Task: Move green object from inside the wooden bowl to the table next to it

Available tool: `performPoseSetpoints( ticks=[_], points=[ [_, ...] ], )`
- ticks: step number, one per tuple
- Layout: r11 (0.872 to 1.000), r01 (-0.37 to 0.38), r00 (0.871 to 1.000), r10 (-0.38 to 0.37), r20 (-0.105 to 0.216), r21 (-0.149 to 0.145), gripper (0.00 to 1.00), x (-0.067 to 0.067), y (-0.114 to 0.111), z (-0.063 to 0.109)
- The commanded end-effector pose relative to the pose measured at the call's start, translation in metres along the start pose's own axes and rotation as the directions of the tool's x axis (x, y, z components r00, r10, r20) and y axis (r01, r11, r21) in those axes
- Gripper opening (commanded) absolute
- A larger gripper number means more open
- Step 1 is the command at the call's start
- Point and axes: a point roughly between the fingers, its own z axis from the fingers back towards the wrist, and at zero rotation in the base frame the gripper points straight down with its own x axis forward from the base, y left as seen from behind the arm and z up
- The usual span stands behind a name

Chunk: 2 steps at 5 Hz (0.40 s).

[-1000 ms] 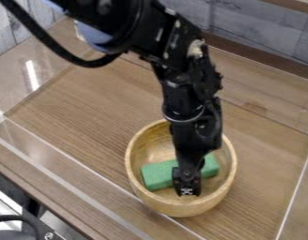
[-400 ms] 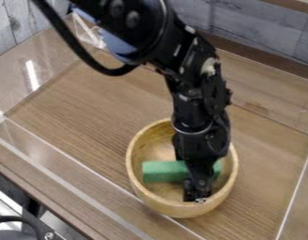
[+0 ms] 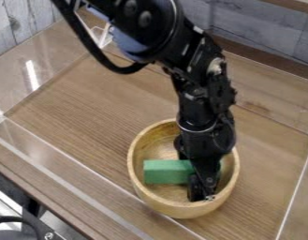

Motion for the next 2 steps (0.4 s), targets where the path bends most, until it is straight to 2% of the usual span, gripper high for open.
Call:
performPoseSetpoints(
  ticks=[1,2],
  points=[
    [1.000,-0.017,0.999,0.016,0.037,0.022,1.00,0.0078,0.0005,0.0150],
    [0.999,-0.040,0.999,0.039,0.037,0.021,0.00,0.0039,0.0092,0.0127]
  ],
)
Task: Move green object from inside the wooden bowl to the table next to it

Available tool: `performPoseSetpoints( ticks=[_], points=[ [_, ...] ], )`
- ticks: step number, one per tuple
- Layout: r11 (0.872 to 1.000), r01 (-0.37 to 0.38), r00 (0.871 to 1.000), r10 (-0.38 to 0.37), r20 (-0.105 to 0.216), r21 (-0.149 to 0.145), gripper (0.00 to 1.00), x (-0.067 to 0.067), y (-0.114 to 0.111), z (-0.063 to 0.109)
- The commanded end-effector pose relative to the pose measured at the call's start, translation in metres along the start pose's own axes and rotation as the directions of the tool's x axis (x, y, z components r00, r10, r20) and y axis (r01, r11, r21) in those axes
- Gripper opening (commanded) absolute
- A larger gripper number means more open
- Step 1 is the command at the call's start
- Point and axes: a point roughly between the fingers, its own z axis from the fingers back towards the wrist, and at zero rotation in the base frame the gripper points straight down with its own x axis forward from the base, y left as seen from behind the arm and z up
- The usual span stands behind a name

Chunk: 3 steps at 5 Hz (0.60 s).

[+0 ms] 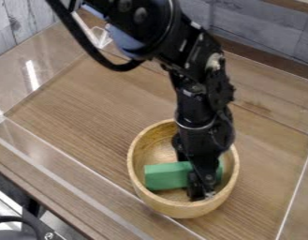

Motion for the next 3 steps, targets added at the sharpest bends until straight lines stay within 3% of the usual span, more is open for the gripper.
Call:
performPoseSetpoints(
  ticks=[1,3],
  points=[
    [1.000,-0.019,0.999,0.019,0.031,0.020,1.00,0.0040,0.0142,0.0035],
    [0.999,-0.031,0.999,0.030,0.024,0.019,1.00,-0.0040,0.0230,-0.0064]
  ],
)
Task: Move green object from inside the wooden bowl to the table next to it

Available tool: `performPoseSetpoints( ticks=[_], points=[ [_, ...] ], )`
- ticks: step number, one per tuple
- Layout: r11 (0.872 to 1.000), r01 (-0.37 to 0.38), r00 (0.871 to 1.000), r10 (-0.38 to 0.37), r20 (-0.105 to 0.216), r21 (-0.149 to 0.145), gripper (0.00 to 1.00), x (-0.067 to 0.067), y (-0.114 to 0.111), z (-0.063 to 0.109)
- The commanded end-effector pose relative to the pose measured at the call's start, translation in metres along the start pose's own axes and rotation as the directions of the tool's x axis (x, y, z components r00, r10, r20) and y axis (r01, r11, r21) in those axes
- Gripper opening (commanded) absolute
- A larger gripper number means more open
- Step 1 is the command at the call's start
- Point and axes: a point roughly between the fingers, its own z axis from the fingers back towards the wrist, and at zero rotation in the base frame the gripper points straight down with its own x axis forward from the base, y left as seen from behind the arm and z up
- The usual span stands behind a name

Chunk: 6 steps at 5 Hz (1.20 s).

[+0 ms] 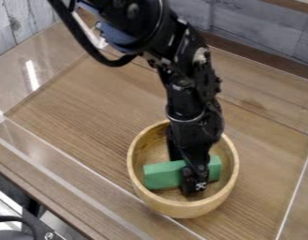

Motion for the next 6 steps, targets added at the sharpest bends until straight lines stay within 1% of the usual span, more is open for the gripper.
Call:
performPoseSetpoints(
  ticks=[1,2,3,4,5,6],
  points=[
    [0.999,-0.034,0.999,0.034,0.002,0.014,0.00,0.007,0.019,-0.004],
    [0.999,-0.052,0.999,0.052,0.003,0.012,0.00,0.014,0.026,-0.007],
    [1.000,0.022,1.000,-0.022,-0.006,-0.007,0.00,0.009,0.026,-0.007],
    [0.995,0.096,0.995,-0.097,-0.014,-0.027,0.00,0.004,0.025,-0.007],
    [0.985,0.168,0.985,-0.169,-0.020,-0.047,0.00,0.000,0.023,-0.006],
    [0.983,0.172,0.984,-0.174,-0.022,-0.060,0.00,-0.006,0.010,-0.005]
  ],
)
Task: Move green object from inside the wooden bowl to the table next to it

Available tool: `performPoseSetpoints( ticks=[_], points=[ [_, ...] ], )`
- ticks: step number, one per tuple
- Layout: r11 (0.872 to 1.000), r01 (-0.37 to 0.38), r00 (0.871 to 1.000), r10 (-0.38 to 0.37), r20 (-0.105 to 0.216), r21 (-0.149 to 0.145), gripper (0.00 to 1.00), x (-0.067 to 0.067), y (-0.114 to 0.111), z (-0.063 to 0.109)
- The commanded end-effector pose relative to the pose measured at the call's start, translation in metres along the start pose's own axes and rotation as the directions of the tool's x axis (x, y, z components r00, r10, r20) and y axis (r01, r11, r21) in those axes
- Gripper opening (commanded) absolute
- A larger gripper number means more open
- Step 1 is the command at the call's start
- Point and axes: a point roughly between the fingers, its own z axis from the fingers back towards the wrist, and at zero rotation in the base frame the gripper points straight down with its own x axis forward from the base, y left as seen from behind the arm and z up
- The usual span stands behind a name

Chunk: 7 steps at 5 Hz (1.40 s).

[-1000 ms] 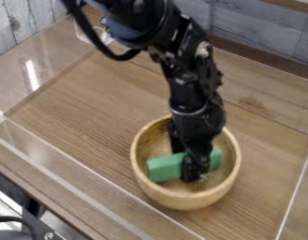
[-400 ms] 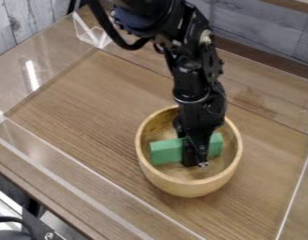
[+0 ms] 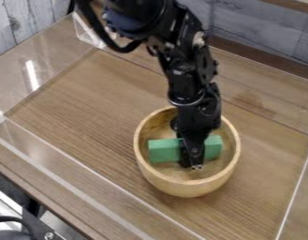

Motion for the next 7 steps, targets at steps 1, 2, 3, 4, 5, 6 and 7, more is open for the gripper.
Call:
performPoseSetpoints(
  ticks=[1,2,3,4,5,6,7],
  points=[
    [1.000,0.001,1.000,-0.001,-0.016,-0.025,0.00,-0.008,-0.016,-0.002],
    [0.999,0.014,1.000,-0.015,-0.021,-0.040,0.00,-0.009,-0.022,-0.002],
    [0.999,0.025,1.000,-0.025,-0.014,-0.022,0.00,-0.008,-0.018,0.018],
    [1.000,-0.009,1.000,0.009,-0.001,0.005,0.00,-0.013,-0.014,0.027],
    [0.998,-0.049,0.999,0.048,0.010,0.031,0.00,-0.017,-0.008,0.034],
    [0.995,-0.088,0.996,0.086,0.024,0.053,0.00,-0.022,-0.003,0.041],
    [0.999,-0.009,1.000,0.008,0.022,0.048,0.00,-0.016,-0.004,0.044]
  ],
)
